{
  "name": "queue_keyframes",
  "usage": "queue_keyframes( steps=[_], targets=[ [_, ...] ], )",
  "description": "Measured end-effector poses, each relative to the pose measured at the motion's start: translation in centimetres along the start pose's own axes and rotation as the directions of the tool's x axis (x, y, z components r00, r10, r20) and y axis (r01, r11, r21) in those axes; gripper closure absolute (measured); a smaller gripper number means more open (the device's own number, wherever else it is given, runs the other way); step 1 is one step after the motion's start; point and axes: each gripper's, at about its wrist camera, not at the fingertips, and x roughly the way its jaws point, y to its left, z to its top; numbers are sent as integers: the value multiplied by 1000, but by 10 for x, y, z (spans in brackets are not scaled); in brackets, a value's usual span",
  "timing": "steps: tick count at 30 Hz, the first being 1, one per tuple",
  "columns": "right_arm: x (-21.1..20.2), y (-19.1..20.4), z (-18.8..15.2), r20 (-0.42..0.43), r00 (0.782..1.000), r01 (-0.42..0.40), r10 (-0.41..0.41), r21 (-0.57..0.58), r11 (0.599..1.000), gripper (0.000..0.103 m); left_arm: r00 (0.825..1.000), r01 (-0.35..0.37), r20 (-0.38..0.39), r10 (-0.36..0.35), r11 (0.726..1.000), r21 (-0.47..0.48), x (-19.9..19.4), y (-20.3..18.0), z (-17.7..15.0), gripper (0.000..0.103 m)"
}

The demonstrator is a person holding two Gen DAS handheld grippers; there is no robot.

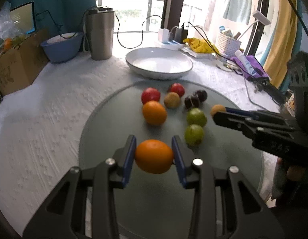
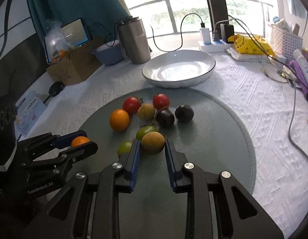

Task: Organize fruits
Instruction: 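Carry the orange with the left tool while the right tool carries the small fruit to the white plate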

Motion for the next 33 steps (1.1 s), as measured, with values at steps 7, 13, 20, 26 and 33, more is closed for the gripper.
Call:
queue_keyframes(
  steps=[7, 13, 20, 26, 33],
  targets=[
    [-1, -5, 16, 26, 1000, 7, -6, -13, 1000, 76, 1000, 2, 23, -2, 1000, 2, 2, 4, 17, 65],
    [4, -13, 33, 38, 999, 24, -23, -22, 999, 76, 999, 3, 41, -2, 1000, -12, 8, 15, 35, 65],
    [16, -26, 54, 44, 998, 51, -50, -31, 998, 76, 998, 10, 60, -8, 1000, -28, 24, 26, 58, 65],
    [27, -35, 72, 54, 996, 72, -69, -45, 996, 76, 997, 25, 77, -21, 999, -45, 39, 34, 80, 65],
    [42, -39, 96, 65, 995, 79, -74, -69, 995, 76, 993, 58, 105, -53, 997, -43, 58, 39, 109, 65]
  ],
)
